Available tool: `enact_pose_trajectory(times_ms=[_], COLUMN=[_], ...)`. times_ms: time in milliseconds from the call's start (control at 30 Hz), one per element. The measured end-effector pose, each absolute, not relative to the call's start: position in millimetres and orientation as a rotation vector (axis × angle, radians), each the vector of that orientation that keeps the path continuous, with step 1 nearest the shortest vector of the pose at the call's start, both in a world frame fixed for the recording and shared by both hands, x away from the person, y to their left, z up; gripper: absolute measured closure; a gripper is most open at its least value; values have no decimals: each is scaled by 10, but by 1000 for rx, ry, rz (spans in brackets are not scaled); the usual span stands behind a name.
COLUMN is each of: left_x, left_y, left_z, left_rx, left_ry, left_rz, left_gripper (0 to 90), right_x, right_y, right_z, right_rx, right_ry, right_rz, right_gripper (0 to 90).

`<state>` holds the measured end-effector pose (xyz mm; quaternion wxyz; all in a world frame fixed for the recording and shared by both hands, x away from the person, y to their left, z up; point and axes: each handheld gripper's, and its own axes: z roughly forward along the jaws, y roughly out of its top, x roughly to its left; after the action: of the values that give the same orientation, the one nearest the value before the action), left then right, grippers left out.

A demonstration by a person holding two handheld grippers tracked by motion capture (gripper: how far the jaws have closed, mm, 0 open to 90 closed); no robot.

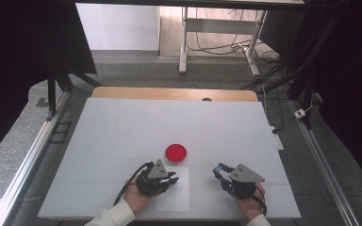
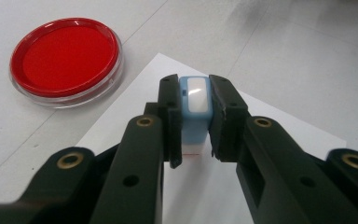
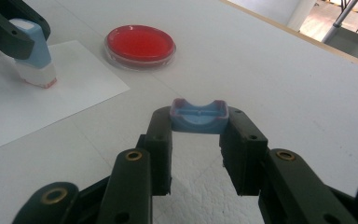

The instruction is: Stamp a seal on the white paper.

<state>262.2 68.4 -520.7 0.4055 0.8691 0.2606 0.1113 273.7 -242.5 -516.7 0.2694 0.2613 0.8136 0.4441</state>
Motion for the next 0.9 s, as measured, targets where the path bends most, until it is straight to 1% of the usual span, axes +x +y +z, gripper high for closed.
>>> enact_pose_trajectory(times_ms=[900], left_x=[2613], left_y=[711], left_z=[-5233], left_rx=[2189], left_ry=[634], left_rz=[284], left_gripper=[760], right_x=[2724], right_y=[-2424], right_z=[-5160], right_rx=[706], right_ry=[2189], right_rz=[1197], right_gripper=[642])
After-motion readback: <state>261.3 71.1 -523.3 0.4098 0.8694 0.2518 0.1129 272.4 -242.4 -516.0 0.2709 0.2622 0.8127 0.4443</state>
